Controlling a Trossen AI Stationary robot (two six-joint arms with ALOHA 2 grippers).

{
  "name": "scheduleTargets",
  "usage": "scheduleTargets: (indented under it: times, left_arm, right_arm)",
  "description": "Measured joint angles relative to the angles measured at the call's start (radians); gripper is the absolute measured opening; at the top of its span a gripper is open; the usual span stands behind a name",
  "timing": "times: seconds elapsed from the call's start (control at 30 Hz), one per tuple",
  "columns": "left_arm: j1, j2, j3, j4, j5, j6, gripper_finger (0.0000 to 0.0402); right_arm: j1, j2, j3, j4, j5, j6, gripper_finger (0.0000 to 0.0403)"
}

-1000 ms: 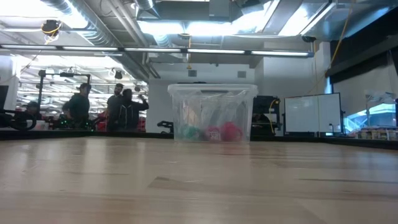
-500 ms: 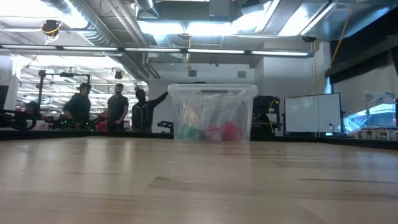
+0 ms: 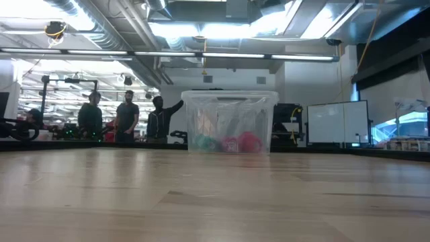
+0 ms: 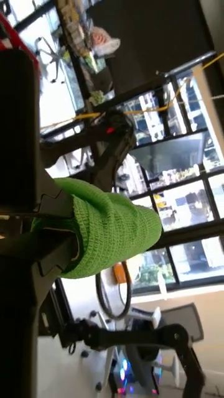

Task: Roll bandage
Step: Roll the green bandage

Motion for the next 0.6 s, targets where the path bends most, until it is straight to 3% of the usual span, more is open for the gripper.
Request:
scheduleTargets:
  times: [0.33, 0.6]
  left_arm:
    - [0.034, -0.002, 0.0, -0.015, -0.116, 0.082, 0.0017]
    - [0.039, -0.004, 0.0, -0.098, -0.314, 0.136, 0.0017]
  right_arm:
    - [0.022, 0.0, 0.0, 0.004, -0.06, 0.033, 0.0004]
    - [0.061, 0.0, 0.0, 0.054, -0.076, 0.031, 0.0003]
